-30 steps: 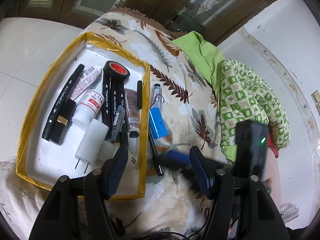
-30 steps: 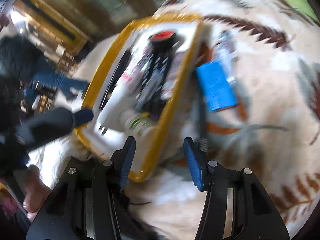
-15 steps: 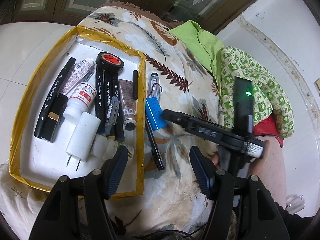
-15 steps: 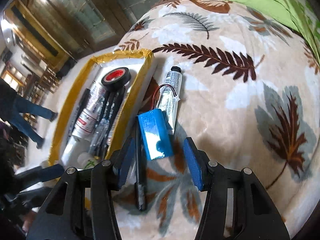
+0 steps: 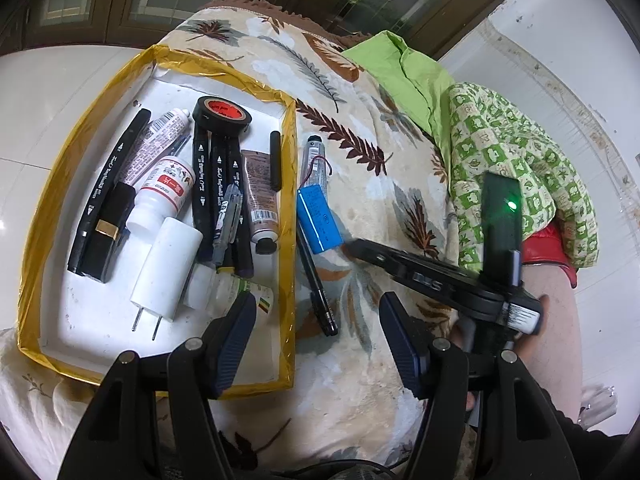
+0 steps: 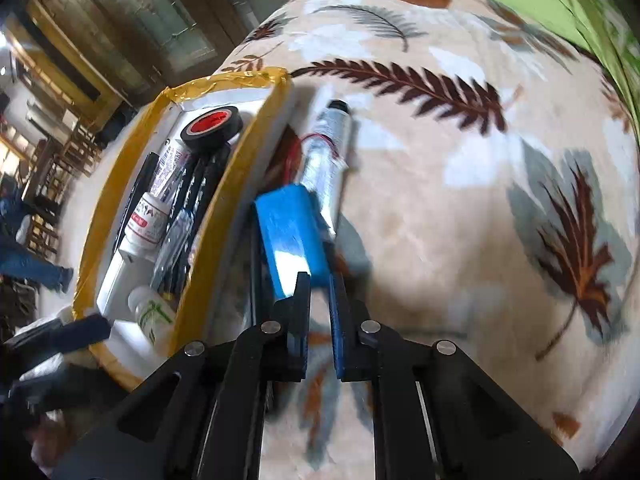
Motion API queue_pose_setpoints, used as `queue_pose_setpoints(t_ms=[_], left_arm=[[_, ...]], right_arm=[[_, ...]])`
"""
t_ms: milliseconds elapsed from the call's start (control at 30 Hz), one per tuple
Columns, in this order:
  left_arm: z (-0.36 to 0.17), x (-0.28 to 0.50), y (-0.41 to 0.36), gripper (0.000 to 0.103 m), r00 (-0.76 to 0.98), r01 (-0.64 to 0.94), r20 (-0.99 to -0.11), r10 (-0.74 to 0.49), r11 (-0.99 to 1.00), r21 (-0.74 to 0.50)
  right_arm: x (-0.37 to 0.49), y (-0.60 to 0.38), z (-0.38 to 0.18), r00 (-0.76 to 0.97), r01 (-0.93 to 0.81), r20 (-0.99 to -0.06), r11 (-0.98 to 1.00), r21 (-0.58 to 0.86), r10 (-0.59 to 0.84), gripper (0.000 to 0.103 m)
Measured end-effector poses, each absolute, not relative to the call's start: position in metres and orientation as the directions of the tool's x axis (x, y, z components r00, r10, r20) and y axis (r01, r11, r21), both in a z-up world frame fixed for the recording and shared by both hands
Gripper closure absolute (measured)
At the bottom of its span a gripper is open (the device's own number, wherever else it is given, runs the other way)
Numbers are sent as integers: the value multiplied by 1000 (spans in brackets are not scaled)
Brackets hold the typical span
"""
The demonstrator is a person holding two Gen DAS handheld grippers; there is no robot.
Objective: Organize objects
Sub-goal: 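Position the right gripper around the blue battery pack, then grasp the blue battery pack with the right gripper while the left grasps a black pen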
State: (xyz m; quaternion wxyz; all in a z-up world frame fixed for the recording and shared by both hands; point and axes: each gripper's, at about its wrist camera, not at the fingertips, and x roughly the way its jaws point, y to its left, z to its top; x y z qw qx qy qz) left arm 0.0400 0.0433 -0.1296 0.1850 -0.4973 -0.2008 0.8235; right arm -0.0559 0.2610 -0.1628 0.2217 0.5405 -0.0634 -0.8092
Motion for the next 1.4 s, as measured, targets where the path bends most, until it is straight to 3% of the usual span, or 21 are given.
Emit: queue_pose_setpoints(t_ms=[567, 633, 667, 700, 1033, 1067, 1100, 1400], left_arm=[[-129, 44, 57, 39, -418, -146, -763, 493, -865, -479], [-129, 44, 59, 39, -417, -148, -764, 493, -865, -479], [-129, 44, 59, 39, -415, -146, -765, 492, -866, -478], [-130, 44, 59, 39, -414, -145, -766, 492, -866, -478], [-131, 42, 59, 39, -410, -149, -769, 491, -868, -474], [-131, 42, 61, 39, -410, -154, -770, 490, -869, -471], [-132, 42, 62, 39, -408, -158, -771, 488, -870, -467], [-135, 41, 90, 39, -337, -173, -815, 472, -882, -439]], right_arm=[[-28, 326, -159, -306, 201, -773, -832, 518, -555, 94], [-32, 319, -159, -303, 213, -771, -828, 518, -560, 75], [-34, 315, -158, -310, 226, -767, -827, 515, -562, 52], [-36, 309, -156, -316, 237, -763, -826, 511, -564, 42], [-80, 231, -165, -283, 375, -822, -846, 379, -494, 42], [-84, 226, -169, -264, 380, -833, -846, 374, -487, 49], [-86, 221, -174, -247, 385, -851, -853, 352, -463, 66], [-58, 283, -175, -247, 242, -880, -906, 349, -405, 68]])
